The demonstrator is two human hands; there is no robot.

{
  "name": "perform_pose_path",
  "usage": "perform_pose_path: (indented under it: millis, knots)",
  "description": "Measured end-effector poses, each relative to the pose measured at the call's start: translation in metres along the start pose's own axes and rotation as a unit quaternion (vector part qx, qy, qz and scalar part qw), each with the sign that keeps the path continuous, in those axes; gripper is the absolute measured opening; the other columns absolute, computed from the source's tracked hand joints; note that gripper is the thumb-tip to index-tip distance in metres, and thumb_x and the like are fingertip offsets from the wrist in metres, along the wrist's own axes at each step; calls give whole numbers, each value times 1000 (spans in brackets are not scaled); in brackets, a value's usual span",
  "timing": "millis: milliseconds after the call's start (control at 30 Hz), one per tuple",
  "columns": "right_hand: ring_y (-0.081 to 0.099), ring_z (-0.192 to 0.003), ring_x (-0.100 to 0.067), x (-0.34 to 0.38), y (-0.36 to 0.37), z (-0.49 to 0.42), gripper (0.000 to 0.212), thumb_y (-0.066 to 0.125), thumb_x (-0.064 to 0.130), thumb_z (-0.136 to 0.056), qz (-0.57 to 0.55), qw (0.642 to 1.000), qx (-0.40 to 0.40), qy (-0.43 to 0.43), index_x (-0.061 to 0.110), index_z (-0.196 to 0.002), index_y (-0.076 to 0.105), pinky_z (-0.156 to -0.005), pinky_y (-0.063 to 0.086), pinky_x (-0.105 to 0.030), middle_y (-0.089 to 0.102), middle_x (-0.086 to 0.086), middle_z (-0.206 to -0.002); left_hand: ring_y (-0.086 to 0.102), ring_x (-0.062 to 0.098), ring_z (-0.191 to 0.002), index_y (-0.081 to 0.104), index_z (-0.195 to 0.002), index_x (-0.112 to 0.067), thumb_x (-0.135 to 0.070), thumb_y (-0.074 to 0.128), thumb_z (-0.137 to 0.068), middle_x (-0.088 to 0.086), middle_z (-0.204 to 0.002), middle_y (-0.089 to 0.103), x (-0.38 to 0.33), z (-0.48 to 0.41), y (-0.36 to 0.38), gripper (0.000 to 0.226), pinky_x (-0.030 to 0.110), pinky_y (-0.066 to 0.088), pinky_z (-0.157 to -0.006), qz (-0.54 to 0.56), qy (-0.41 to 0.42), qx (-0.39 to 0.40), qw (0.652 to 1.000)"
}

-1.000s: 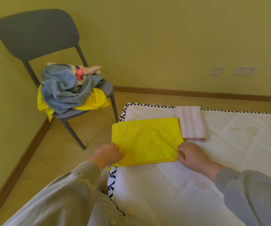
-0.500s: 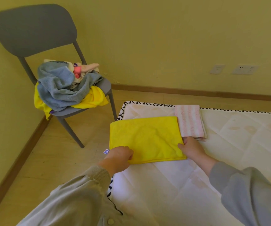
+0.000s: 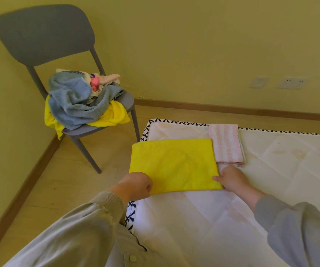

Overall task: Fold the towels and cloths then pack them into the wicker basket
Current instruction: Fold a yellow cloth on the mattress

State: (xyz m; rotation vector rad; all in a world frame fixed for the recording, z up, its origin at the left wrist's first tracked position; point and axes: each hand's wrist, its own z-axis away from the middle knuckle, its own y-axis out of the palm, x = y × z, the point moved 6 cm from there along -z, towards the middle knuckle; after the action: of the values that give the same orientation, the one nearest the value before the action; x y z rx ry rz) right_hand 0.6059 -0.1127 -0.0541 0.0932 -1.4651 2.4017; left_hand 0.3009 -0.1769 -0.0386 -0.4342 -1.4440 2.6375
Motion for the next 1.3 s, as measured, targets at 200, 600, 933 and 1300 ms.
perform_pose_path:
  millis: [200,600,933,1300]
  knots:
    - [41,-50,-16,6,2,1,47,61,41,-88,-43,998,-35,-4,17,-57,35,-46,21,-30,40,0,-55,47,19,-74,51,-83,-15,-23,43,-95,4,-88,48,38,4,-3,16,27,38,-57,85,-198,-89,972]
    - [57,-85,-28,22,15,-3,21,60,28,-90,-110,994,-17,-16,10,-101,65,-64,37,-29,65,-12,-100,50,19,-76,52,-110,-8,-26,55,-93,7,-87,54,61,1,20,24,37,49,-71,376,-297,-69,875]
    - [58,-95,-33,58,-7,29,39,71,6,-74,43,938,-293,-180,4,-111,60,-80,47,-41,61,-12,-103,57,25,-89,60,-108,-17,-26,43,-98,10,-102,61,90,-2,4,21,33,44,-75,412,-298,-97,856]
    - [-13,-146,-23,189,46,-20,64,17,53,-97,112,956,-94,-255,23,-152,5,-115,-9,-50,-9,-2,-160,51,26,-80,60,-89,-2,-12,43,-98,13,-80,52,107,-69,-17,22,39,45,-81,711,-327,-185,594]
